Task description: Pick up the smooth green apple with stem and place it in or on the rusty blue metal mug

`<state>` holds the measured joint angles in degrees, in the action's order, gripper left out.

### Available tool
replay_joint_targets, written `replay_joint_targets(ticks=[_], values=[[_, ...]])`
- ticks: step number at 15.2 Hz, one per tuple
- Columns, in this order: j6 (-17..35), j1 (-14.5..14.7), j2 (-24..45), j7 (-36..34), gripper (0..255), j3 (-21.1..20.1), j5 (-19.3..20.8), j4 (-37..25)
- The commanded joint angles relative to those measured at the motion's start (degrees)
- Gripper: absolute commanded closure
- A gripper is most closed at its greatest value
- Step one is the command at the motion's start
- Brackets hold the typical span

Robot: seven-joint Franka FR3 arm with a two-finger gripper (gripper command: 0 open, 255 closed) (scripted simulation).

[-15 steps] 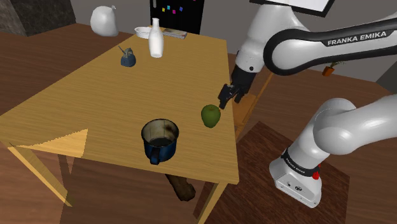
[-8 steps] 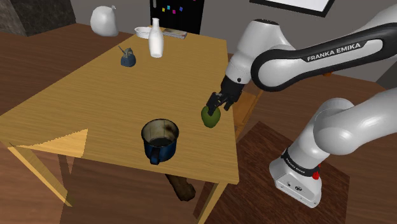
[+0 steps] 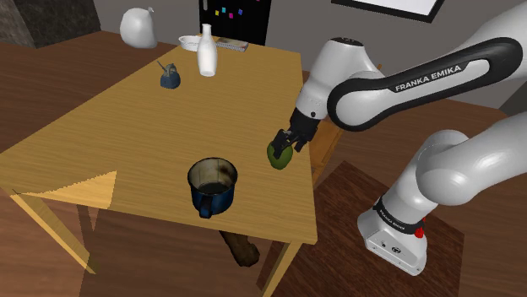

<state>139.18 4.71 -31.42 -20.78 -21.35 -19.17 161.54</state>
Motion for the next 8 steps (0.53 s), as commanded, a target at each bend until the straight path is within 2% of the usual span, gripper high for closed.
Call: replay_joint_targets(ticks=[1,3,4,8], values=[[0.05,0.0,0.04,0.0,0,-0.01,0.0,0.0],[0.04,0.0,0.03,0.0,0,-0.01,0.0,0.0],[0.04,0.0,0.03,0.0,255,-0.01,0.0,0.0],[0.09,0.01,0.04,-0.01,255,-0.03,-0.02,0.04]])
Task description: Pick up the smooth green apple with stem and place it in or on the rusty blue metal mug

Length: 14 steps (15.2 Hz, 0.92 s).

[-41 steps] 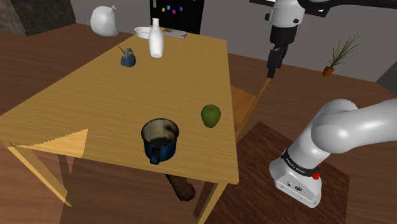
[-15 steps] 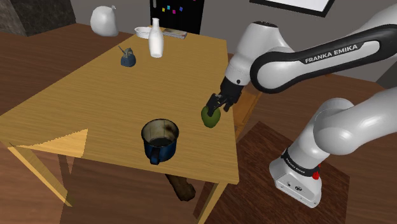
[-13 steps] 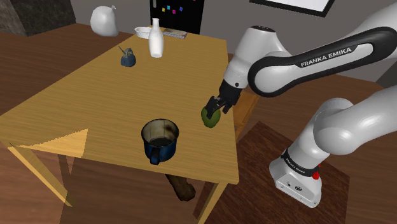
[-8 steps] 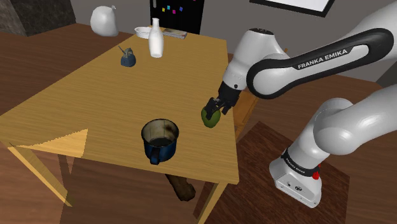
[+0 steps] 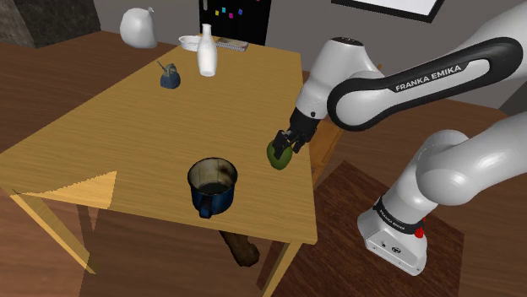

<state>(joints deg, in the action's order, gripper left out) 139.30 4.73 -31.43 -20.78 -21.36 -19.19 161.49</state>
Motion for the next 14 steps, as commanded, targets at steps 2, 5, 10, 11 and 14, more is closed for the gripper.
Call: replay_joint_targets(ticks=[2,5,10,11,14], values=[[0.0,0.02,0.02,0.01,255,-0.01,-0.03,0.16],[-0.08,-0.02,0.06,0.0,255,0.0,0.02,0.05],[-5.28,-0.18,-3.06,-0.31,255,0.89,0.82,-2.07],[-6.28,-0.23,-3.61,-0.37,255,1.07,0.98,-2.53],[-9.22,-0.36,-5.09,-0.56,255,1.59,1.47,-4.01]])
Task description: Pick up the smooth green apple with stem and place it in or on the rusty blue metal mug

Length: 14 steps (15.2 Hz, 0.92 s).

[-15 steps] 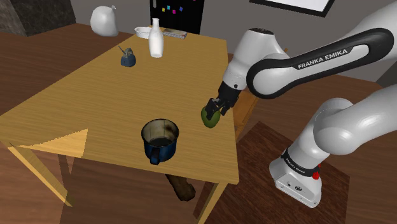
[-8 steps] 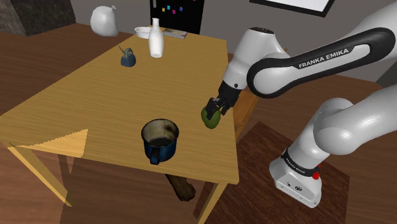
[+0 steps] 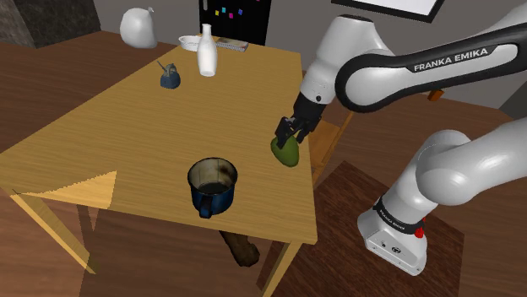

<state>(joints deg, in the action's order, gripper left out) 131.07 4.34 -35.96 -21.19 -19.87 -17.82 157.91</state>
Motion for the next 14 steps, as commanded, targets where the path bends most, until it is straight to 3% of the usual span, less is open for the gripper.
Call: replay_joint_targets(ticks=[1,14], values=[[-1.95,-0.02,-1.01,-0.21,255,0.28,0.27,-0.94],[-13.45,-0.74,-4.81,-0.97,255,2.36,2.32,-8.7]])
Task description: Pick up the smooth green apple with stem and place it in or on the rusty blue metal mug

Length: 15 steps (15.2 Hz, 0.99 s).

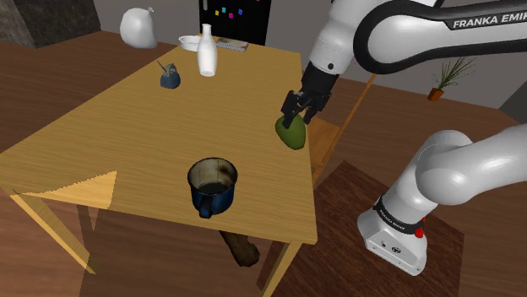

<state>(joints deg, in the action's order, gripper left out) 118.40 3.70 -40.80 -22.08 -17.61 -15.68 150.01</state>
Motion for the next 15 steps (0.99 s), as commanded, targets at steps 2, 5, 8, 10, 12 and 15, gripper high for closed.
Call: replay_joint_targets(ticks=[2,5,8,10,12,15], values=[[-2.42,-0.21,-0.26,-0.2,255,0.39,0.47,-2.15],[-4.82,-0.39,-0.57,-0.38,255,0.8,0.89,-4.24],[-7.16,-0.56,-0.74,-0.55,255,1.2,1.29,-6.43],[-8.31,-0.65,-0.77,-0.64,255,1.39,1.49,-7.55],[-8.02,-0.14,1.37,-3.41,255,-1.17,0.75,-9.87],[-7.62,0.25,4.95,-7.6,255,-5.02,0.11,-13.78]])
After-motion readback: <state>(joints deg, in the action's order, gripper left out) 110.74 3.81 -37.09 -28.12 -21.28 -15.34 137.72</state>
